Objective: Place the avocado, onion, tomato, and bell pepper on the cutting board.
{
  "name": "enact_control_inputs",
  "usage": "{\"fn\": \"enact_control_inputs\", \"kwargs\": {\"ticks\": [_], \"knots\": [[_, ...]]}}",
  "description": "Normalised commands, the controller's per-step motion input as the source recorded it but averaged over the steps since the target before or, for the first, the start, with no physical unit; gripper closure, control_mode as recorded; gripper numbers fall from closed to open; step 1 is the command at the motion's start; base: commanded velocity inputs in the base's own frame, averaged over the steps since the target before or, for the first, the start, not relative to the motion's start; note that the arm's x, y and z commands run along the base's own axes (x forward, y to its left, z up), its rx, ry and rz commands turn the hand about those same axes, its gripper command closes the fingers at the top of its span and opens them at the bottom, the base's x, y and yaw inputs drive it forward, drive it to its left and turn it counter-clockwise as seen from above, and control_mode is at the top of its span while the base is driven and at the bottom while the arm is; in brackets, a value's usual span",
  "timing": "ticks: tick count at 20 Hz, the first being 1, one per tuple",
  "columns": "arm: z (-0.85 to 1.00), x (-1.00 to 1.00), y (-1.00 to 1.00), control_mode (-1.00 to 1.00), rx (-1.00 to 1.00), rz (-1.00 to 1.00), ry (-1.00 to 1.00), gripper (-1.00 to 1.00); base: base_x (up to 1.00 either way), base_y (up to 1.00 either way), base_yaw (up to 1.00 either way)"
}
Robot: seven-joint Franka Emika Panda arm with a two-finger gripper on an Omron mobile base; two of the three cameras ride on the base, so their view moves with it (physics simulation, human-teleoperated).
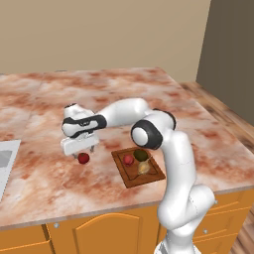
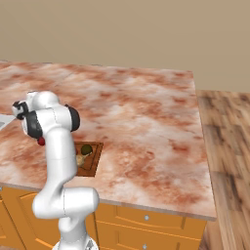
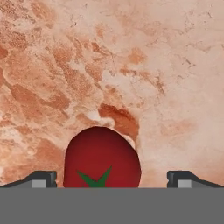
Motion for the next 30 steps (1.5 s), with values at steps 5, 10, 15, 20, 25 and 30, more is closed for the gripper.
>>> {"fn": "enact_control_inputs", "kwargs": {"ticks": [5,10,15,20,25,30], "knots": [[-0.29,0.0,0.0,-1.0,0.0,0.0,0.08,-1.0,0.0,0.0,0.0],[-0.24,0.0,0.0,-1.0,0.0,0.0,0.03,-1.0,0.0,0.0,0.0],[0.07,-0.1,-0.04,-1.0,0.0,0.0,0.0,1.0,0.0,0.0,0.0],[0.65,-0.48,-0.22,-1.0,0.0,0.0,0.0,1.0,0.0,0.0,0.0],[1.0,-0.67,-0.43,-1.0,0.0,0.0,-0.01,1.0,0.0,0.0,0.0],[0.95,-0.88,-0.64,-1.0,0.0,0.0,-0.12,1.0,0.0,0.0,0.0]]}}
